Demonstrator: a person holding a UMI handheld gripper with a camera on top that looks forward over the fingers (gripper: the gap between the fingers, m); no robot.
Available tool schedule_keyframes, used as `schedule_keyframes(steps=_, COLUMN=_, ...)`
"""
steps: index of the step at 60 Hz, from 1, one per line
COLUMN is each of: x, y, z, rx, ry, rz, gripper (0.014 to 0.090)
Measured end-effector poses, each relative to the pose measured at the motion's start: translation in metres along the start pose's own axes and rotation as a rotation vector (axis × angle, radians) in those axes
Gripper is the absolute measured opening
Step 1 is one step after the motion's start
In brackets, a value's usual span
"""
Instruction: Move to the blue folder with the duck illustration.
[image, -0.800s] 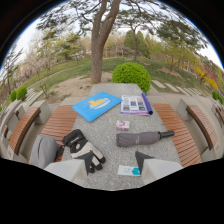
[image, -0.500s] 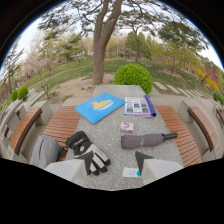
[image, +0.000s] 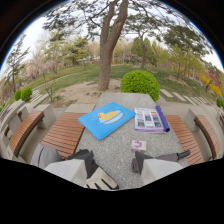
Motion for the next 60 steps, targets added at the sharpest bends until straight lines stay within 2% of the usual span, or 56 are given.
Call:
schedule_keyframes(steps=39, x=-0.016, y=-0.093, z=0.28, rx=-0.049, ry=-0.072, rz=-0.046, gripper=0.0828)
schedule_keyframes(steps=51, x=-0.03, y=-0.102, z=0.344, rx=-0.075, ry=-0.101, rz=-0.047, gripper=0.0827)
schedule_keyframes(steps=60, x=-0.039, y=-0.102, z=0.366, rx=-0.088, ry=-0.123, rz=-0.053, gripper=0.0827)
